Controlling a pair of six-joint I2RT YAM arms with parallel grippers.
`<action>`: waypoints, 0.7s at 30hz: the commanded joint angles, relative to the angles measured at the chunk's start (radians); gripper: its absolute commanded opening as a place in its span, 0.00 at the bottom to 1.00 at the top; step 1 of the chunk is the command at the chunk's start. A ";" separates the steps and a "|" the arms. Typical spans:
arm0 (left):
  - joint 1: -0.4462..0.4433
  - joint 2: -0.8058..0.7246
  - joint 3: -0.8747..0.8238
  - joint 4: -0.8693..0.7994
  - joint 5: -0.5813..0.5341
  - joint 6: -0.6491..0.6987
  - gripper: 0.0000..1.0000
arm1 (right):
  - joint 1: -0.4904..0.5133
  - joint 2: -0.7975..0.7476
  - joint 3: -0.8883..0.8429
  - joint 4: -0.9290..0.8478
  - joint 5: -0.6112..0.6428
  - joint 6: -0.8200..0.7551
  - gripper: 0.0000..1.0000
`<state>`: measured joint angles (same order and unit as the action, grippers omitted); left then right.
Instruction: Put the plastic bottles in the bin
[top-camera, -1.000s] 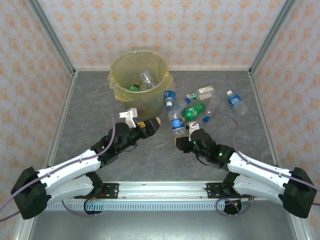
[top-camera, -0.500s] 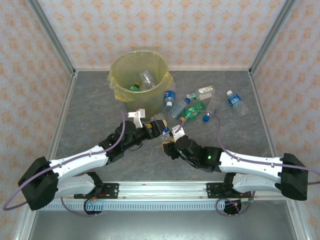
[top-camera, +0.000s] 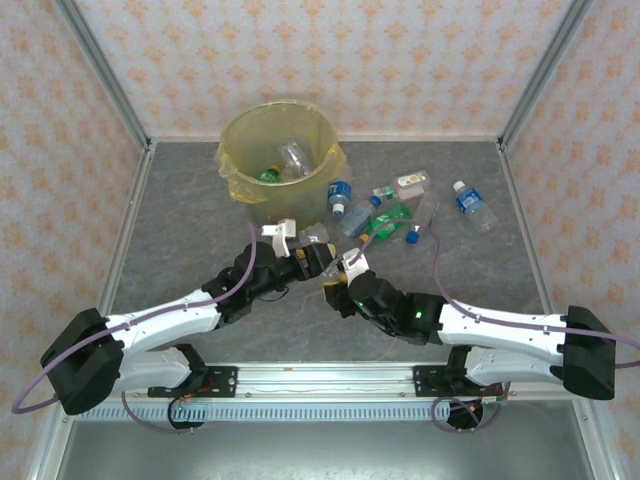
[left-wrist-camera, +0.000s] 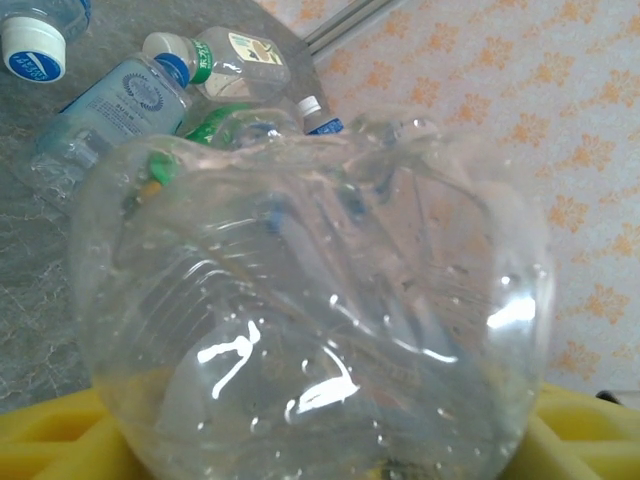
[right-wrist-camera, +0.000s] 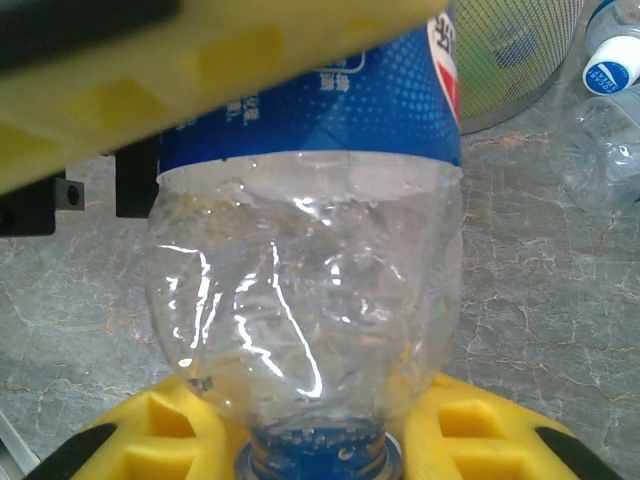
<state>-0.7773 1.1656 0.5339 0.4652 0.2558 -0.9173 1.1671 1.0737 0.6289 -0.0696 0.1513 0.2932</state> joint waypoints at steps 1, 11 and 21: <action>-0.004 -0.006 0.036 0.039 0.013 0.001 0.65 | 0.008 -0.011 0.025 0.025 0.037 -0.012 0.26; -0.004 -0.087 0.046 0.000 -0.035 0.018 0.55 | 0.008 -0.105 -0.014 0.043 0.084 0.020 0.64; -0.004 -0.219 0.086 -0.113 -0.146 0.064 0.53 | 0.007 -0.233 -0.061 0.057 0.156 0.054 1.00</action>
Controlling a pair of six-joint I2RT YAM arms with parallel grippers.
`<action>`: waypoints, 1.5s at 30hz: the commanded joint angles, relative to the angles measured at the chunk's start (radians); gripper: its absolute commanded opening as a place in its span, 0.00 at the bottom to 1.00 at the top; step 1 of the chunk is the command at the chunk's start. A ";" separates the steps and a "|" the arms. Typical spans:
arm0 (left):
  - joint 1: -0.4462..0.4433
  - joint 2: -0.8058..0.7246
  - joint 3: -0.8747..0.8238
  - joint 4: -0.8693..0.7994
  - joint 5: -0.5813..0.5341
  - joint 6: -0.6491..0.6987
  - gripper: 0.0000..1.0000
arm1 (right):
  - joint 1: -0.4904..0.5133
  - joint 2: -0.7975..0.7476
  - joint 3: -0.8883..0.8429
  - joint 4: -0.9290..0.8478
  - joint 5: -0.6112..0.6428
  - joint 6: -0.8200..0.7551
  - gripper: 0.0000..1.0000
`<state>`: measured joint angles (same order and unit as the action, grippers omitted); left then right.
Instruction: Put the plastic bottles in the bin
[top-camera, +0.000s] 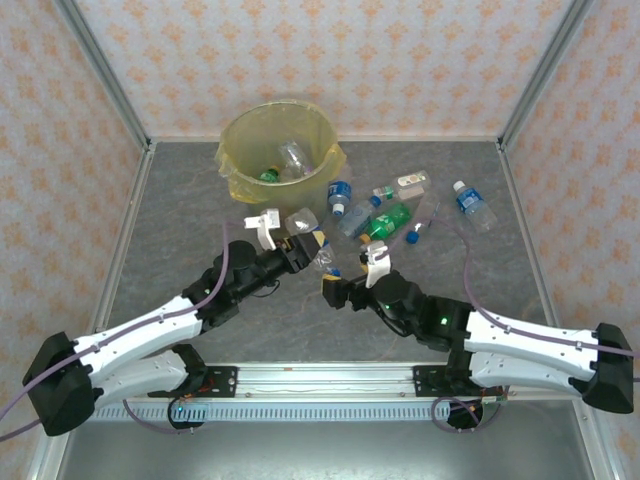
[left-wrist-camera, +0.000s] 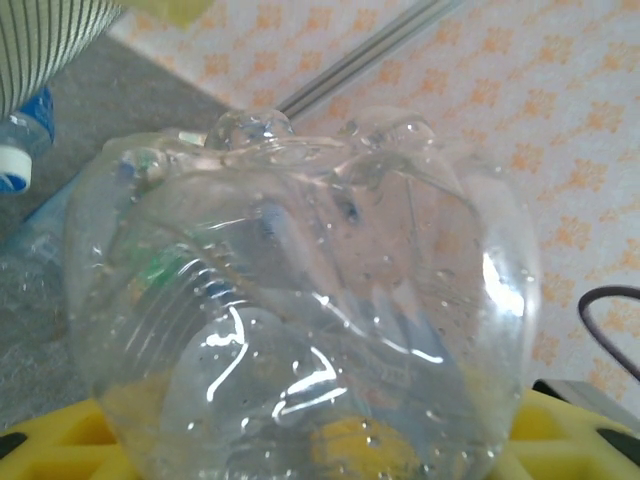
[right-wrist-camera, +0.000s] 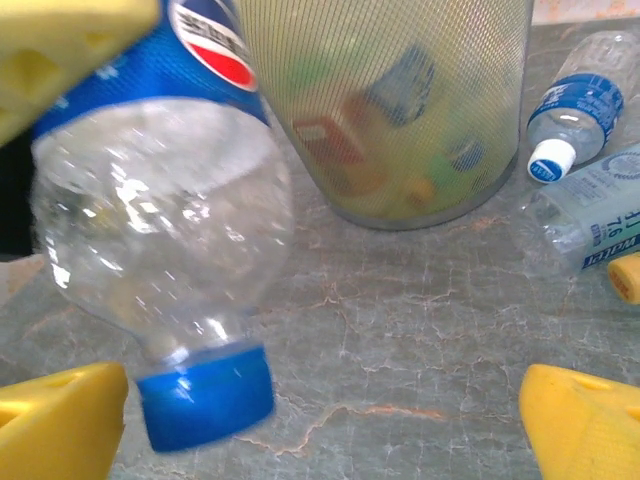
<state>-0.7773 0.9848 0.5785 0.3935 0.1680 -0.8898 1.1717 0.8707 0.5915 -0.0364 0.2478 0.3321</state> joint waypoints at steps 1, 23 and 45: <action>-0.004 -0.049 0.047 -0.055 -0.069 0.043 0.53 | 0.003 -0.039 -0.026 0.023 0.063 0.018 1.00; 0.053 -0.100 0.391 -0.427 -0.476 0.219 0.53 | 0.003 -0.197 0.007 0.074 0.114 -0.005 1.00; 0.392 0.328 0.897 -0.683 -0.326 0.333 0.54 | 0.002 -0.198 -0.027 0.216 0.148 -0.058 1.00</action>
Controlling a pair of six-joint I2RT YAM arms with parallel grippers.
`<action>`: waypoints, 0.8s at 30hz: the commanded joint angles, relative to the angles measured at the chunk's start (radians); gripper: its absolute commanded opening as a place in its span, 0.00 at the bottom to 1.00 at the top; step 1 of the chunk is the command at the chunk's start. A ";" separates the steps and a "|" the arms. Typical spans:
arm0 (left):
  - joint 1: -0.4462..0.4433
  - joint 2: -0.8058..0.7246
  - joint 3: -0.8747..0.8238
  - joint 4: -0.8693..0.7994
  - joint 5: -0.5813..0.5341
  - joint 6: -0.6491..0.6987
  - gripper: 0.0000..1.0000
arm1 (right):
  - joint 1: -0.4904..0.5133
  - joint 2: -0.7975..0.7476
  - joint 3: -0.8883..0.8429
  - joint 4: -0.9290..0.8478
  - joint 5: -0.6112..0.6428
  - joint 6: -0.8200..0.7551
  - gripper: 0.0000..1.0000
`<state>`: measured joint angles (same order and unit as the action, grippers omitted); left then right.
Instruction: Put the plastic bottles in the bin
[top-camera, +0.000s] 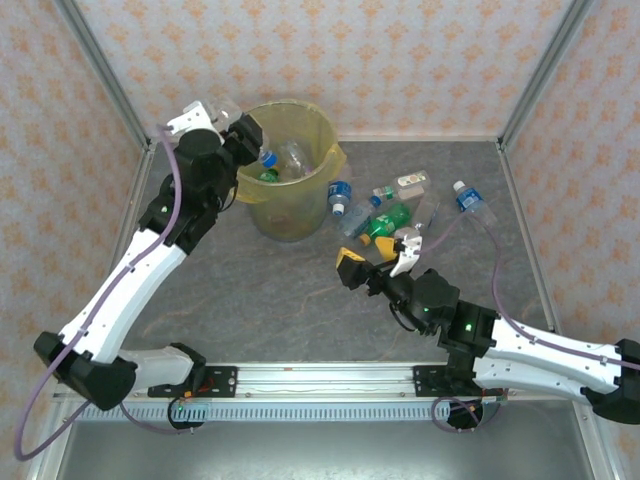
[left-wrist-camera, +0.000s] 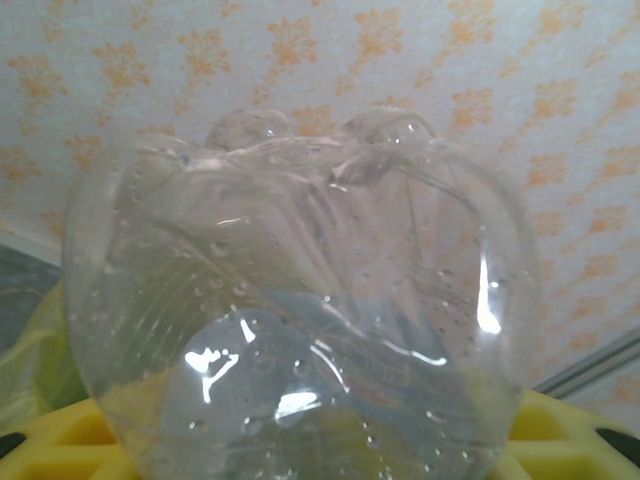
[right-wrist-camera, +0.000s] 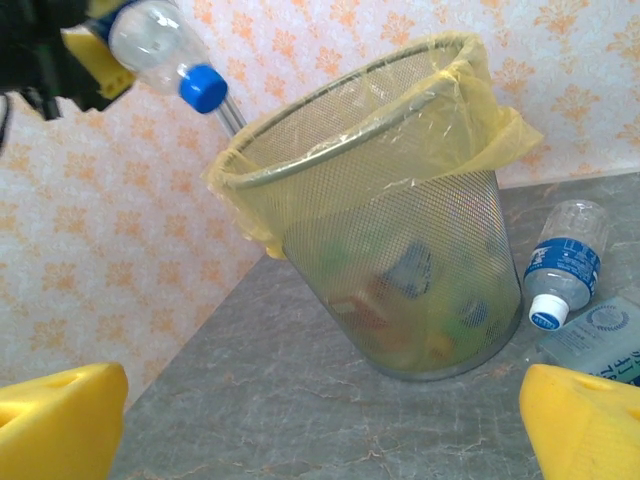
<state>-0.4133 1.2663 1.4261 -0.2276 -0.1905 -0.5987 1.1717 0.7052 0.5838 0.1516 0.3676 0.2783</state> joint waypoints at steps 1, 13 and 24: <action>0.041 0.074 0.065 -0.066 0.040 0.043 0.55 | 0.003 -0.045 -0.026 0.025 0.030 0.000 1.00; 0.102 0.302 0.211 -0.199 0.044 0.048 0.61 | 0.002 -0.124 -0.069 -0.003 0.057 -0.003 1.00; 0.102 0.285 0.260 -0.267 0.104 0.042 0.92 | 0.002 -0.117 -0.049 -0.041 0.098 0.032 1.00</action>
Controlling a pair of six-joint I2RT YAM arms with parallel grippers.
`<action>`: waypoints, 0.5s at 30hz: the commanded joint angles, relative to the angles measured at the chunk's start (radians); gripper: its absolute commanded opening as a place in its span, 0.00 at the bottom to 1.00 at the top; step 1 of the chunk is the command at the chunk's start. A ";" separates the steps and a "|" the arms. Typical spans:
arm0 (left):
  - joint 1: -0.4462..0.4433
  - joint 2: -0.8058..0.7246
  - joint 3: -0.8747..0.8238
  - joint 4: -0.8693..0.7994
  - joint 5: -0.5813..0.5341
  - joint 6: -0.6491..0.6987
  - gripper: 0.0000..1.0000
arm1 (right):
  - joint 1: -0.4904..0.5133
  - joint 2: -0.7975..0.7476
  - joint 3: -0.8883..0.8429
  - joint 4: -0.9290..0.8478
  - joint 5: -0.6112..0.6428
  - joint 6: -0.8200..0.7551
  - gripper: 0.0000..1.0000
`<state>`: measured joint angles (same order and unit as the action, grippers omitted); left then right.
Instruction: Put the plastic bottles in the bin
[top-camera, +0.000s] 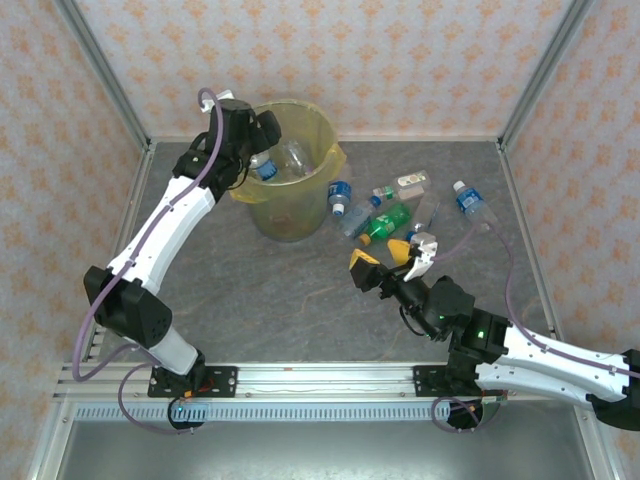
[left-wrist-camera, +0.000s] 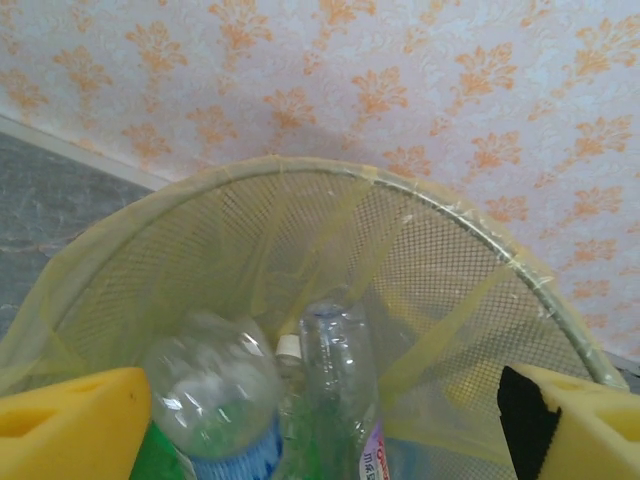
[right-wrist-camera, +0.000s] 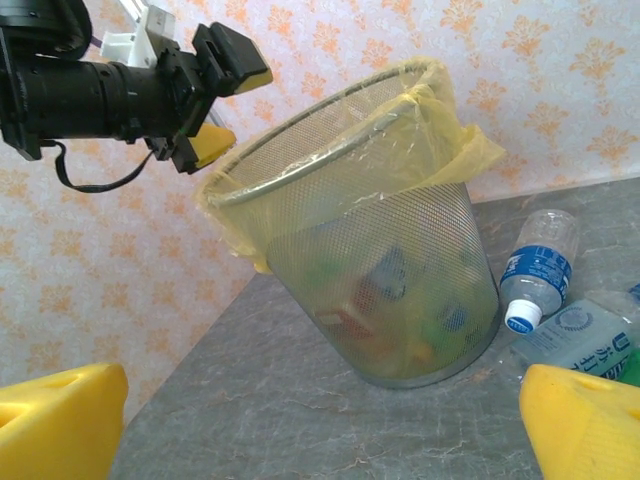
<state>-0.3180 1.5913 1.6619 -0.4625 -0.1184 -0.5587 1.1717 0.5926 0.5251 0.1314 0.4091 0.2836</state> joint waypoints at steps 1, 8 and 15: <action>0.005 -0.055 0.013 -0.024 0.048 -0.005 0.93 | 0.002 0.002 0.014 -0.026 0.081 0.038 1.00; -0.057 -0.205 -0.158 0.064 0.113 -0.016 0.99 | -0.024 0.136 0.068 -0.151 0.254 0.153 1.00; -0.173 -0.374 -0.333 0.105 0.117 0.021 0.99 | -0.196 0.245 0.114 -0.293 0.206 0.313 1.00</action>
<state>-0.4603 1.2739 1.3689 -0.3935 -0.0097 -0.5659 1.0195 0.8276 0.5941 -0.0669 0.5800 0.4984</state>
